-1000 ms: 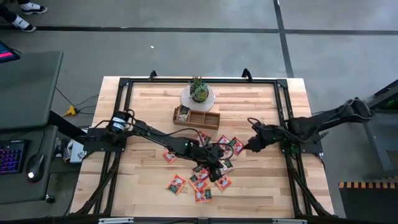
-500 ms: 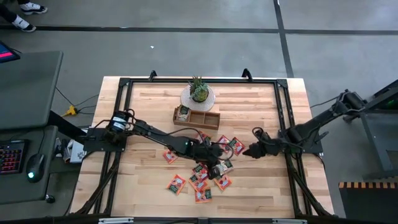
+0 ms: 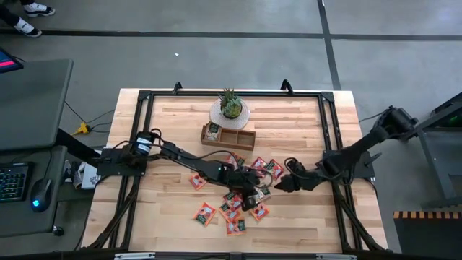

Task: Pick & Place Tea
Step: Put the brown tea bag into the left section of the wooden organizer

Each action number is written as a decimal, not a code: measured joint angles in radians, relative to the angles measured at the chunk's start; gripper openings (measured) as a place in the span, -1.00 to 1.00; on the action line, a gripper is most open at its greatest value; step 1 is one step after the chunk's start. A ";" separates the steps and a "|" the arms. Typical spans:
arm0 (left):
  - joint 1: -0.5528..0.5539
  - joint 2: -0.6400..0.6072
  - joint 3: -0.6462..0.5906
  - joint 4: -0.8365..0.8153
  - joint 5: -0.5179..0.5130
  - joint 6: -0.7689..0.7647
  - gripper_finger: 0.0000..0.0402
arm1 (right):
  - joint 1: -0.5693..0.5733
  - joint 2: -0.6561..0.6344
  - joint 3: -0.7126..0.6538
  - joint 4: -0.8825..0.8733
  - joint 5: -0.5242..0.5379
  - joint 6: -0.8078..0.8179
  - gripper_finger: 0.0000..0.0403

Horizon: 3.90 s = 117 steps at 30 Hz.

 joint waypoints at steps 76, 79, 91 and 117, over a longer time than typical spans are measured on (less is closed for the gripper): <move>0.041 0.091 -0.003 0.054 0.060 0.007 -1.00 | -0.077 0.356 0.092 0.175 -0.137 -0.004 -0.60; 0.041 0.091 -0.003 0.055 0.060 0.007 -1.00 | -0.074 0.355 0.092 0.171 -0.143 -0.028 -0.87; 0.064 0.080 -0.005 0.042 0.142 0.020 -1.00 | -0.059 0.348 0.092 0.173 -0.139 -0.111 -0.99; 0.183 -0.293 -0.005 -0.373 0.158 0.195 -1.00 | -0.142 -0.005 0.372 -0.605 -0.105 -0.608 -1.00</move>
